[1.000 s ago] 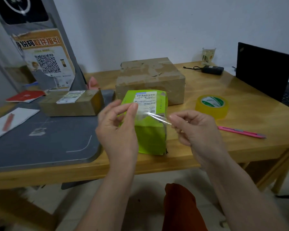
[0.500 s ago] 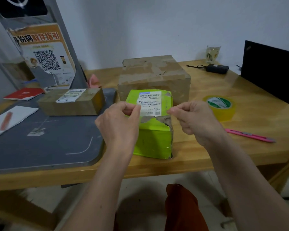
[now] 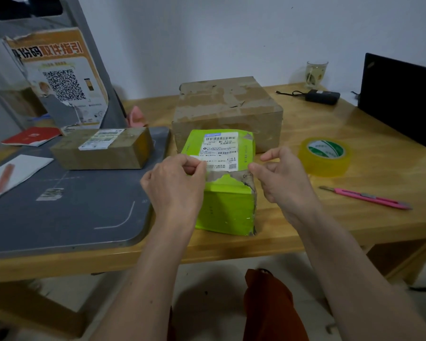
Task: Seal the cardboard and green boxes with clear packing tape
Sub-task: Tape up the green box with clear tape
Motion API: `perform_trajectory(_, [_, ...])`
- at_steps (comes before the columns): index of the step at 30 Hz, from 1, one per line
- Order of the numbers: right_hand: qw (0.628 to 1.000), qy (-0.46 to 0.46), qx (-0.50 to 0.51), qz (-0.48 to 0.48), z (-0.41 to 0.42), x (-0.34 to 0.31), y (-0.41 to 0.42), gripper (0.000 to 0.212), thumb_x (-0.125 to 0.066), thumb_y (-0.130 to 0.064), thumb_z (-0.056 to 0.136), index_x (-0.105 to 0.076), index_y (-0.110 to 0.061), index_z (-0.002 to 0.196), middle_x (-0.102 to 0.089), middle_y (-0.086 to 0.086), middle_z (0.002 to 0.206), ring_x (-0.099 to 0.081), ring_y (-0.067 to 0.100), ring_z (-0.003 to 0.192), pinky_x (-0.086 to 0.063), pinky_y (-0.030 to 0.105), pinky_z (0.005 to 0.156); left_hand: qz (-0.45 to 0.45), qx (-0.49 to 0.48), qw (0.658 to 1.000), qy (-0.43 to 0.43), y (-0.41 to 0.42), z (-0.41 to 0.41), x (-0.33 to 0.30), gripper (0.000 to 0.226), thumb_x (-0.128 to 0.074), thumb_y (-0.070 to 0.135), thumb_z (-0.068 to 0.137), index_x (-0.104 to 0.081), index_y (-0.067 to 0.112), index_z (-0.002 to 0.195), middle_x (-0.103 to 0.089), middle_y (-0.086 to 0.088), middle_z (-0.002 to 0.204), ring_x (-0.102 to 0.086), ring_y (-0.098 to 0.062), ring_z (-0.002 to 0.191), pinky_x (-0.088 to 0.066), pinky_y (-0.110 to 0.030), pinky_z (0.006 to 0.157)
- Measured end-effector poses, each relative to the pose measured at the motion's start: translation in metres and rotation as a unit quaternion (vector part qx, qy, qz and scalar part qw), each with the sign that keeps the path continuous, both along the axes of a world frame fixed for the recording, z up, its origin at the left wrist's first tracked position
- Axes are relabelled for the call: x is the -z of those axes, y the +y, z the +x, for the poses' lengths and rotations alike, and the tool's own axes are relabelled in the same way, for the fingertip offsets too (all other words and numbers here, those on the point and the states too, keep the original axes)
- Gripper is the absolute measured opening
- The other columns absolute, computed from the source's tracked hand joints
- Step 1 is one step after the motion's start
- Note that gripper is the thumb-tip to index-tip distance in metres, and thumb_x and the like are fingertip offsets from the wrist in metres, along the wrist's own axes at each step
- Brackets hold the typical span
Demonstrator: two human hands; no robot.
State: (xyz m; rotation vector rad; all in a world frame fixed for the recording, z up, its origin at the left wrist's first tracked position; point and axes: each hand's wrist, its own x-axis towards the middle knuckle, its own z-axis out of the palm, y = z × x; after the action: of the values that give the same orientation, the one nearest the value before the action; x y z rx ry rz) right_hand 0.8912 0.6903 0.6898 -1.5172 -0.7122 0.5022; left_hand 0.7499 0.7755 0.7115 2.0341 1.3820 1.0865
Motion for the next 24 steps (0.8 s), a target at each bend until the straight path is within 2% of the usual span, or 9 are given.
perform_trajectory(6, [1.000,0.011,0.005,0.003,-0.004,0.002,-0.002,0.021,-0.064,-0.017,0.092,-0.044,-0.023,0.090,-0.047,-0.005,0.064,-0.042,-0.002,0.038,-0.027,0.011,0.037,-0.068,0.006,0.998,0.001,0.003,0.001,0.003,0.009,-0.072,0.036,0.084,-0.068,0.028,0.084,-0.043,-0.001,0.130,-0.036,-0.023,0.132,-0.035,-0.041,0.107])
perform_trajectory(8, [1.000,0.025,0.001,-0.001,-0.005,0.002,-0.003,0.021,-0.063,-0.017,0.093,-0.043,-0.022,0.089,-0.046,-0.004,0.065,-0.037,-0.001,0.038,-0.026,0.015,0.036,-0.103,0.007,0.994,-0.020,0.002,0.000,0.002,0.026,-0.077,0.036,0.081,-0.069,0.024,0.102,-0.024,-0.007,0.156,-0.020,-0.024,0.144,-0.028,-0.043,0.115])
perform_trajectory(9, [0.999,0.033,0.001,-0.003,-0.004,0.001,-0.004,0.020,-0.063,-0.016,0.093,-0.043,-0.021,0.089,-0.045,-0.002,0.066,-0.035,0.000,0.038,-0.025,0.017,0.035,-0.106,0.000,0.994,-0.038,0.004,-0.003,0.000,0.051,-0.082,0.034,0.076,-0.062,0.022,0.122,-0.017,-0.009,0.159,-0.017,-0.024,0.146,-0.025,-0.043,0.117])
perform_trajectory(11, [0.998,0.055,-0.003,0.002,-0.005,-0.001,-0.005,0.021,-0.062,-0.014,0.093,-0.042,-0.019,0.089,-0.043,0.000,0.067,-0.032,0.002,0.037,-0.023,0.018,0.034,-0.117,-0.038,0.989,-0.084,0.013,-0.013,-0.007,0.102,-0.089,0.028,0.067,-0.030,0.017,0.149,-0.013,-0.010,0.160,-0.018,-0.027,0.146,-0.021,-0.043,0.117])
perform_trajectory(12, [0.998,0.069,-0.008,0.010,-0.006,-0.002,-0.005,0.021,-0.062,-0.013,0.093,-0.042,-0.018,0.089,-0.041,0.000,0.065,-0.031,0.002,0.036,-0.022,0.017,0.034,-0.109,-0.058,0.988,-0.092,0.017,-0.020,-0.010,0.108,-0.089,0.026,0.067,-0.024,0.015,0.152,-0.016,-0.011,0.159,-0.020,-0.029,0.145,-0.021,-0.043,0.117])
perform_trajectory(14, [0.996,0.084,-0.013,0.021,-0.008,-0.003,-0.006,0.021,-0.061,-0.011,0.093,-0.041,-0.017,0.089,-0.040,-0.002,0.062,-0.030,0.001,0.034,-0.021,0.016,0.034,-0.016,-0.065,0.996,-0.066,0.017,-0.030,-0.010,0.084,-0.084,0.023,0.074,-0.040,0.012,0.144,-0.035,-0.012,0.151,-0.031,-0.030,0.140,-0.027,-0.045,0.116])
perform_trajectory(17, [0.994,0.104,-0.007,0.038,-0.014,-0.005,-0.004,0.022,-0.061,-0.009,0.093,-0.041,-0.016,0.088,-0.041,-0.004,0.056,-0.032,0.000,0.032,-0.022,0.016,0.031,0.117,0.075,0.989,0.049,-0.011,-0.019,0.000,0.038,-0.067,0.033,0.090,-0.066,0.011,0.121,-0.061,-0.008,0.133,-0.051,-0.026,0.128,-0.032,-0.044,0.114])
perform_trajectory(20, [0.994,0.104,0.003,0.046,-0.016,-0.003,-0.003,0.021,-0.060,-0.007,0.093,-0.043,-0.017,0.086,-0.048,0.000,0.058,-0.038,0.002,0.036,-0.026,0.015,0.033,0.176,0.164,0.946,0.219,-0.042,-0.003,0.016,0.068,-0.034,0.059,0.093,-0.068,0.008,0.121,-0.064,-0.010,0.130,-0.055,-0.024,0.127,-0.030,-0.039,0.114])
perform_trajectory(24, [0.995,0.088,0.001,0.056,-0.014,0.002,-0.003,0.019,-0.059,-0.004,0.093,-0.046,-0.016,0.085,-0.055,0.005,0.064,-0.048,0.011,0.053,-0.038,0.024,0.046,0.216,0.204,0.924,0.241,-0.053,0.009,0.016,0.064,-0.032,0.053,0.090,-0.071,0.008,0.114,-0.071,-0.009,0.117,-0.064,-0.024,0.115,-0.045,-0.034,0.101])
